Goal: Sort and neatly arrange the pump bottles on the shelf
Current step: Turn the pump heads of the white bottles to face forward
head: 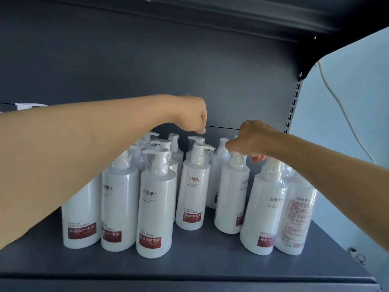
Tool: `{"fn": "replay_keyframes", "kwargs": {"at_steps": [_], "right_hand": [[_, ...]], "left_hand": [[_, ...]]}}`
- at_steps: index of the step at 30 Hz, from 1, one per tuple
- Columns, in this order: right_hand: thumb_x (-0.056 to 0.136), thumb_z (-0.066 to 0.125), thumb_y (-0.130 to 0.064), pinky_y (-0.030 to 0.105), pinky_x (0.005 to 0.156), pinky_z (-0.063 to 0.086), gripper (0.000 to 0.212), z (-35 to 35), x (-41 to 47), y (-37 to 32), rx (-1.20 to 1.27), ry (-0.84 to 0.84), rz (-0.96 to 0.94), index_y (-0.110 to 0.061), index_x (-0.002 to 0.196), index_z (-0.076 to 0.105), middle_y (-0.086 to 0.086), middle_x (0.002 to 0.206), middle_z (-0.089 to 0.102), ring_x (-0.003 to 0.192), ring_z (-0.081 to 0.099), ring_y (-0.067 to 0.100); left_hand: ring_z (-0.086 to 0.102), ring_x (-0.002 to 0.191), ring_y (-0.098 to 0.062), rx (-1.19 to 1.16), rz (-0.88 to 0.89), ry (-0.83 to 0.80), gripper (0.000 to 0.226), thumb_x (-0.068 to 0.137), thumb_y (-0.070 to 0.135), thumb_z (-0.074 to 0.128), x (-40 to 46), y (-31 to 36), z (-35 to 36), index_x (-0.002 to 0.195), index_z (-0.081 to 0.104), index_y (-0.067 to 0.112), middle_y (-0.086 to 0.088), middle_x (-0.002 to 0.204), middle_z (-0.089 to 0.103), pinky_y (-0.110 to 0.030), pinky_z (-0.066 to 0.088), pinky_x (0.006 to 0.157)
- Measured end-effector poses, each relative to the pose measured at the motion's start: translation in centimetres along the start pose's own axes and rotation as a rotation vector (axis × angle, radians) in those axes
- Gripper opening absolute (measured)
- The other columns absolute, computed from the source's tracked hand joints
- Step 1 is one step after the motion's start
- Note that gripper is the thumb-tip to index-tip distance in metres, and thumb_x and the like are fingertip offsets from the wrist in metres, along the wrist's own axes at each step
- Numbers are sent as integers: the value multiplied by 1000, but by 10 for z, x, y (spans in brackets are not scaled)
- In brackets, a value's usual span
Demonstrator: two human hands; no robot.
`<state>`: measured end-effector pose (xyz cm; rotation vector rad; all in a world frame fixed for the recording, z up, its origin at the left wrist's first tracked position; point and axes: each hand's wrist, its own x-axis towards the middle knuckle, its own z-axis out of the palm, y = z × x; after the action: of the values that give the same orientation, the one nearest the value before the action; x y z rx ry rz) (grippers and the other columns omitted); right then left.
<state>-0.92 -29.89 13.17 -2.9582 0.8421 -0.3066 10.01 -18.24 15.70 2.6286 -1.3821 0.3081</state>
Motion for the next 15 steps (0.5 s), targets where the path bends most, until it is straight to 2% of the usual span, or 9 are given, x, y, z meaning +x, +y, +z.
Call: {"fn": "replay_keyframes", "kwargs": {"at_steps": [2,5,8,11,13,15], "right_hand": [[87,48,-30,27,63,53,34,-3,1,8,10,-35,-22,-8,66,62,2,49,65,52,66,17],[92,46,-15,29,74,53,22,-16,1,23,99,-139,-116,-13,98,67,5,92,71,84,69,19],[87,54,-3,34,95,49,40,-25,-6,34,121,-335,-237,-32,114,62,-4,111,63,103,63,18],[82,65,-5,31,92,50,35,-19,-7,32,72,-222,-297,-31,105,68,-1,108,66,100,64,15],[81,68,-9,27,85,51,26,-13,-5,29,98,-144,-314,-26,101,70,4,99,71,90,69,14],[82,69,-11,29,85,55,22,-8,-3,26,137,-112,-315,-19,102,69,6,92,74,78,72,13]], "left_hand": [[49,93,-16,1,-1,-3,20,91,26,56,-3,0,0,107,67,20,9,92,55,-26,37,77],[49,94,-16,14,0,-3,20,92,24,55,-6,1,1,108,67,19,9,93,55,-25,37,78],[50,93,-16,2,-11,-9,21,92,23,56,-7,1,2,108,68,18,9,93,57,-25,38,78],[50,91,-16,4,-21,-16,22,92,22,56,-10,0,3,109,68,16,8,94,58,-25,38,76],[50,92,-16,5,-23,-19,22,92,23,56,-12,0,3,109,68,16,7,95,59,-25,38,77],[50,91,-16,3,-26,-19,22,92,23,56,-14,0,2,110,68,17,6,96,59,-25,37,76]]}}
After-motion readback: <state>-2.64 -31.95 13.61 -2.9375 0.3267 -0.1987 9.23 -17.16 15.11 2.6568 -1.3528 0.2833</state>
